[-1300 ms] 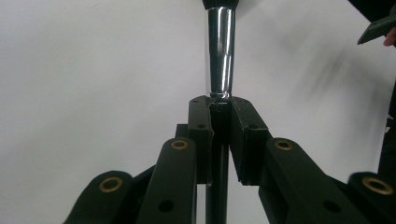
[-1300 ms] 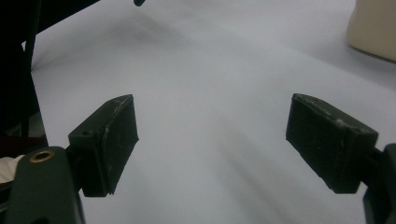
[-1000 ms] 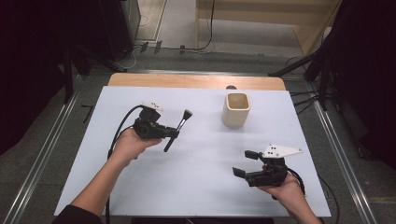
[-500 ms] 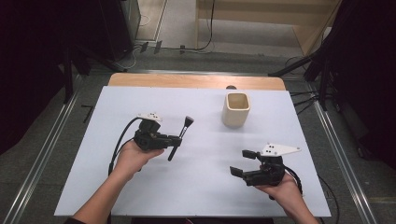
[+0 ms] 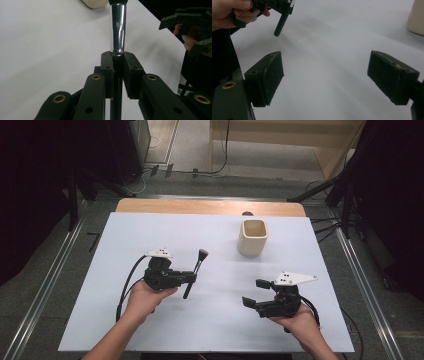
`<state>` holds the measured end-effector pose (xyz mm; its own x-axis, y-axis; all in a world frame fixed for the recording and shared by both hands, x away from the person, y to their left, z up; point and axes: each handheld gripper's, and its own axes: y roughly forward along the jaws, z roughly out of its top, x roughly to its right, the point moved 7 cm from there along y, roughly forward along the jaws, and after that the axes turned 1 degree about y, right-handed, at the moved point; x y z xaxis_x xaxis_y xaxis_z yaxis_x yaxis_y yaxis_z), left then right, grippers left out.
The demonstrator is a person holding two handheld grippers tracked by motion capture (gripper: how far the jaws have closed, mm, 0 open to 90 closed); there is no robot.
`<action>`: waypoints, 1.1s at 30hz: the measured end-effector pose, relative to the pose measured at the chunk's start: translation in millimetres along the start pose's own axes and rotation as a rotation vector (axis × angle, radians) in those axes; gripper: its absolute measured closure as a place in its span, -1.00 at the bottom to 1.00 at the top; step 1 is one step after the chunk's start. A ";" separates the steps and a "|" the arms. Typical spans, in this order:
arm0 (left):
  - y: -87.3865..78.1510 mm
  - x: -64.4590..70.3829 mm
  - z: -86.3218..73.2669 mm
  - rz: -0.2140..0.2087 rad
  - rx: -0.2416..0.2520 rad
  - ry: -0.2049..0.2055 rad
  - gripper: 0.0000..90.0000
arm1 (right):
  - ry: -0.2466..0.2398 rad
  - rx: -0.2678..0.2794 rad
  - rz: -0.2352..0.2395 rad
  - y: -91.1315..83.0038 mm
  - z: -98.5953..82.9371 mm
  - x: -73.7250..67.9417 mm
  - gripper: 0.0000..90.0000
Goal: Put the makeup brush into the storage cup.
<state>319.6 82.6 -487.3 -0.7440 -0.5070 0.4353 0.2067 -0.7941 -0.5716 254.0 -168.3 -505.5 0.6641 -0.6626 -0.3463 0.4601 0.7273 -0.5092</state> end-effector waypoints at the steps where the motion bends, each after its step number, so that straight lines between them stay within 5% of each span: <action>1: -0.1 1.1 -0.8 -0.001 0.004 -0.002 0.78 | 0.008 0.000 0.003 0.2 0.4 -0.5 -0.68; 29: 17.7 31.0 -21.1 -0.066 0.058 -0.051 0.78 | 0.060 0.031 0.006 15.7 16.6 -9.4 -0.68; 33: 19.9 30.9 -22.1 -0.052 0.064 -0.048 0.78 | 0.043 0.022 -0.020 18.5 19.0 -12.2 -0.69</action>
<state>286.7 58.6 -500.6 -0.7240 -0.4786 0.4968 0.2097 -0.8388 -0.5024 265.6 -143.4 -495.7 0.6288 -0.6840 -0.3698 0.4865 0.7170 -0.4992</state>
